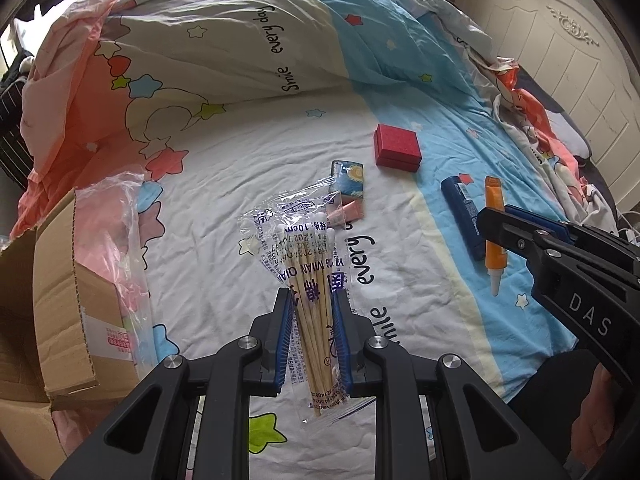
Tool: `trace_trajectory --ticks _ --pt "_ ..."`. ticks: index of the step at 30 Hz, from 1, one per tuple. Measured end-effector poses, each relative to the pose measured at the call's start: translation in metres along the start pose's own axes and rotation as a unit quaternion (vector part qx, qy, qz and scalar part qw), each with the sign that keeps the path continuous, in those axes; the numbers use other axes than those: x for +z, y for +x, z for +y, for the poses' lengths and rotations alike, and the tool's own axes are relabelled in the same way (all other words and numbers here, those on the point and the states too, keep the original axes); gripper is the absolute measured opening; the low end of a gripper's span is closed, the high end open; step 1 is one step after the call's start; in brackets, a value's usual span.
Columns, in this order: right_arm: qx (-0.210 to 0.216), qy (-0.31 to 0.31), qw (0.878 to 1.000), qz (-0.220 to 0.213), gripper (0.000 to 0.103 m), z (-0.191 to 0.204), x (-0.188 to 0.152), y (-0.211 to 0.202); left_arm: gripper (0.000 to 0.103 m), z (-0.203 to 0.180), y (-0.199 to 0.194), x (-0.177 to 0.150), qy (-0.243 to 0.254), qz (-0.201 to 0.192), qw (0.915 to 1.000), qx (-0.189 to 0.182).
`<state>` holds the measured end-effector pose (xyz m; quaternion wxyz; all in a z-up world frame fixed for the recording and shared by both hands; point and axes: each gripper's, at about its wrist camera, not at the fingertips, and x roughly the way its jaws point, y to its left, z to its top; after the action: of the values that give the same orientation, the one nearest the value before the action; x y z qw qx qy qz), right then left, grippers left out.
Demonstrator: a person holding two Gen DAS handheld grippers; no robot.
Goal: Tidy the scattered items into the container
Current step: 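Carry the swab bag and orange tube with both tools over the cardboard box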
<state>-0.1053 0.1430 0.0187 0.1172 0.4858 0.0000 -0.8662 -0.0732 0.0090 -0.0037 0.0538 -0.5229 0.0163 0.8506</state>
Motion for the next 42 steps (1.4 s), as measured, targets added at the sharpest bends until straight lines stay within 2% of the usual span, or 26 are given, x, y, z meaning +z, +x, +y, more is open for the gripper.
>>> trace_trajectory --ticks 11,23,29,33,42 --pt "0.022 -0.046 0.999 -0.017 0.018 0.044 -0.001 -0.029 0.02 0.031 -0.048 -0.005 -0.013 -0.039 0.9989 0.022" --pt "0.067 -0.125 0.989 -0.029 0.018 0.125 0.002 -0.044 0.02 0.09 -0.088 -0.013 -0.043 -0.061 0.9955 0.059" --pt "0.081 -0.169 0.982 -0.03 0.018 0.169 0.004 -0.046 0.02 0.134 -0.098 -0.021 -0.083 -0.058 0.9926 0.067" --pt "0.091 -0.188 0.977 -0.03 0.018 0.192 0.006 -0.045 0.02 0.169 -0.102 -0.027 -0.127 -0.058 0.9877 0.071" --pt "0.128 -0.226 0.966 -0.016 0.018 0.243 0.004 -0.042 0.02 0.222 -0.115 -0.04 -0.17 -0.07 0.9789 0.09"
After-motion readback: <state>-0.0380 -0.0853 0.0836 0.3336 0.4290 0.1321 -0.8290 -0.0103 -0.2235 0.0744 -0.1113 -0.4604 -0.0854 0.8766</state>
